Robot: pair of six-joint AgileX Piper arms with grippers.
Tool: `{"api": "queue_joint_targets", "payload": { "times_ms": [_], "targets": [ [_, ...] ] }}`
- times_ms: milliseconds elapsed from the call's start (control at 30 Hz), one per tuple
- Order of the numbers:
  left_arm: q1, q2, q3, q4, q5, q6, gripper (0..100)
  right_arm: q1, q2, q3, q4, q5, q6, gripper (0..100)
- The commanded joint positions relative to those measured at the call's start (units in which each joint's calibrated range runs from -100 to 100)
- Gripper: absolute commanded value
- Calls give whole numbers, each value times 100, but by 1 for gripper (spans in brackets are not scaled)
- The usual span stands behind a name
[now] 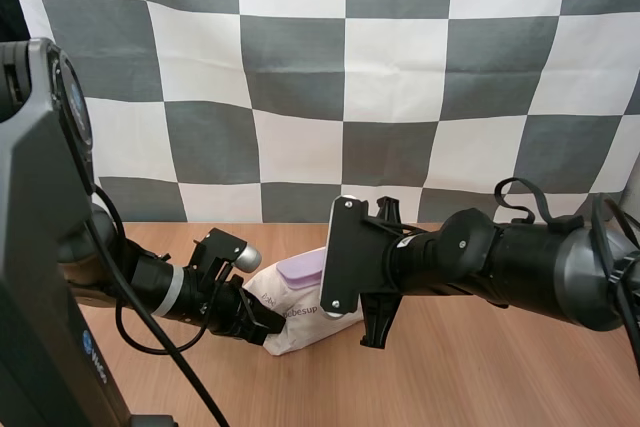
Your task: Open the wet wipes lid
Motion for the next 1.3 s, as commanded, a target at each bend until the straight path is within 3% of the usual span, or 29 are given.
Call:
{"api": "queue_joint_targets", "payload": {
  "times_ms": [0,67,333,600,867,1100,1200,1267],
  "targets": [
    [-4,2,-11,-13,28,8,0,-3,2,2,-188,332,-5,0],
    [-4,2,-11,-19,44,8,0,-3,2,2,-337,722,-5,0],
    [-4,2,-11,14,372,8,0,7,104,2,-328,484,-5,0],
    [-4,2,-11,28,480,68,0,7,757,-96,-328,-334,-5,0],
    [-4,2,-11,28,518,103,0,7,797,-713,186,-17,-5,0],
    [-4,2,-11,28,536,122,0,7,862,-724,130,-55,-5,0],
    [-4,2,-11,17,436,126,0,7,784,-712,-295,139,-5,0],
    [-4,2,-11,17,392,126,0,7,611,-712,-1005,661,-5,0]
  ]
}}
